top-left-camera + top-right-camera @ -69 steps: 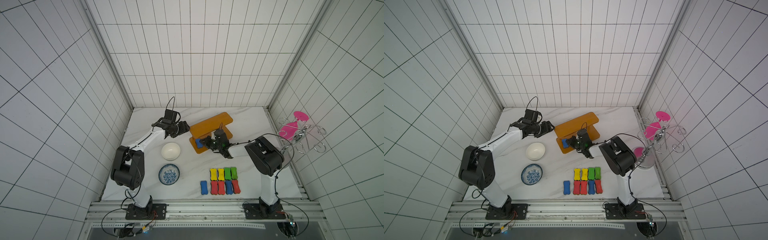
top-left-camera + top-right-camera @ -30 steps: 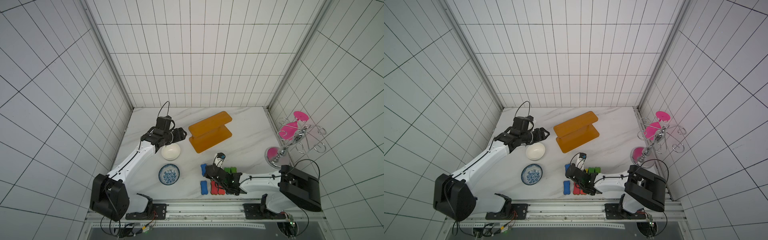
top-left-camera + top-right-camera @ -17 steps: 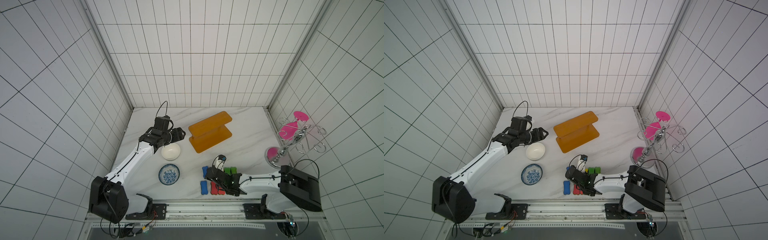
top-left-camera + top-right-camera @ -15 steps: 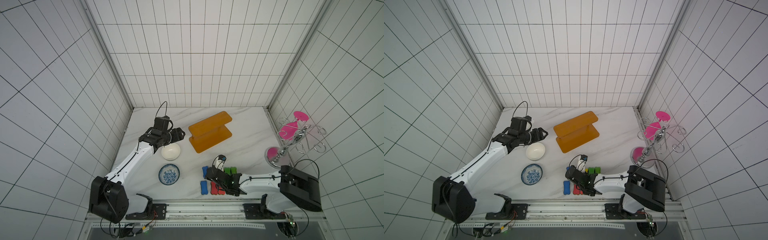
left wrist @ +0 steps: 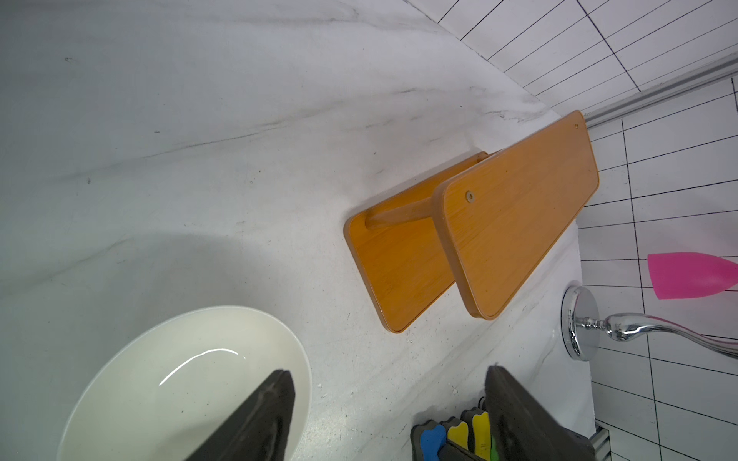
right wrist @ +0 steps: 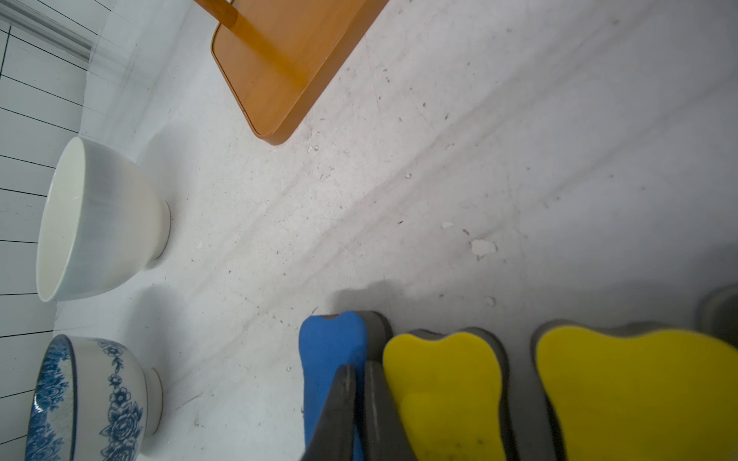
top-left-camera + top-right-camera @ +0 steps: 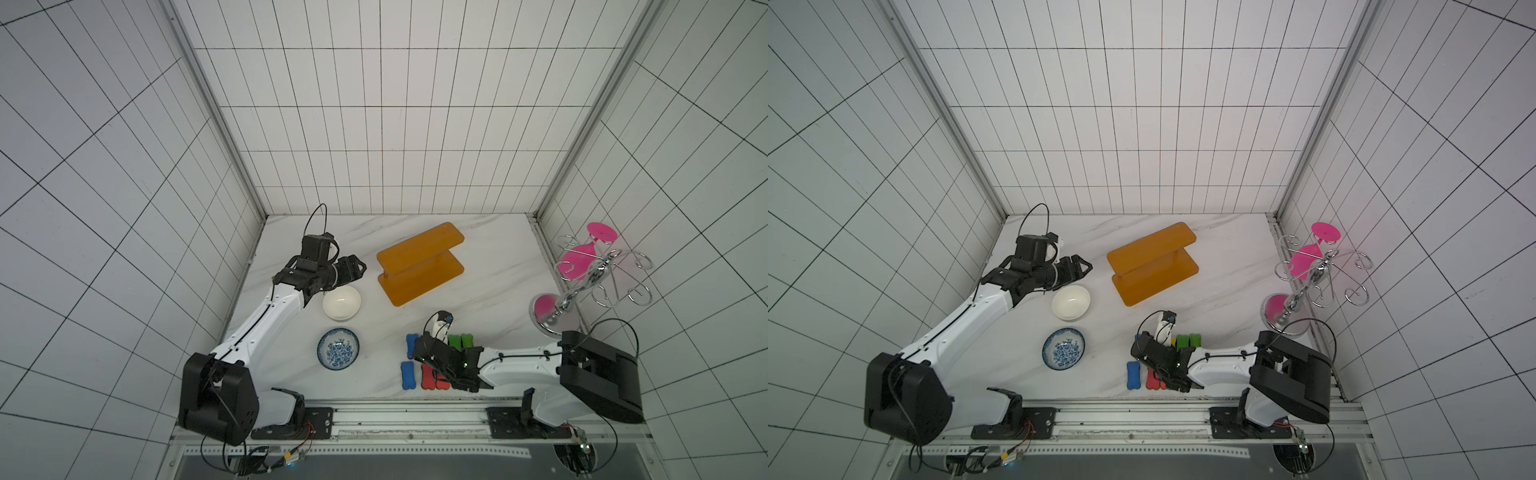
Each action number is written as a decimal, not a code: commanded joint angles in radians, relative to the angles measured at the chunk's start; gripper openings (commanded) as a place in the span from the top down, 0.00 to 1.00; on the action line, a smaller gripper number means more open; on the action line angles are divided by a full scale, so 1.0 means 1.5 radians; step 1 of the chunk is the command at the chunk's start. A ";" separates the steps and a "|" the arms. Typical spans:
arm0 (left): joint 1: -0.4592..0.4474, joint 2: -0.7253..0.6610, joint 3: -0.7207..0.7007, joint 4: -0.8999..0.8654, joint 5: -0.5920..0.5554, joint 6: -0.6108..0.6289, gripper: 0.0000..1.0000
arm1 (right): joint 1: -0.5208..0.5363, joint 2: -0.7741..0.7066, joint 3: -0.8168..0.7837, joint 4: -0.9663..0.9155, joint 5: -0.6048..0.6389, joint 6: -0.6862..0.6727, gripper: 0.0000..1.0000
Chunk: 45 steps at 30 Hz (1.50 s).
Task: Remove the whiteboard erasers from the shelf
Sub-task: Place the whiteboard eraser at the center of the board.
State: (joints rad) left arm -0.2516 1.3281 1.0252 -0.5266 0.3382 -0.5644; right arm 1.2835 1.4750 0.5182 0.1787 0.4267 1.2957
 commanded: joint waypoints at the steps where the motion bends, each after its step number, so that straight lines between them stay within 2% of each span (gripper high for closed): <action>1: 0.002 -0.018 -0.011 0.020 0.008 0.002 0.21 | 0.004 -0.003 0.022 -0.034 0.004 0.001 0.90; 18: 0.002 -0.025 -0.019 0.019 0.003 0.002 0.21 | -0.004 0.025 0.036 0.005 -0.046 -0.046 0.94; 29: 0.002 -0.027 -0.021 0.019 -0.005 0.002 0.21 | -0.005 0.020 0.024 0.015 -0.053 -0.041 0.94; 45: 0.002 -0.028 -0.023 0.022 -0.009 0.001 0.20 | -0.007 0.000 0.006 0.022 -0.048 -0.040 0.81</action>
State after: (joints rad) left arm -0.2512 1.3060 1.0016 -0.5129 0.3347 -0.5671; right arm 1.2819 1.4975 0.5438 0.2199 0.3439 1.2442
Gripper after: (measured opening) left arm 0.796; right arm 0.180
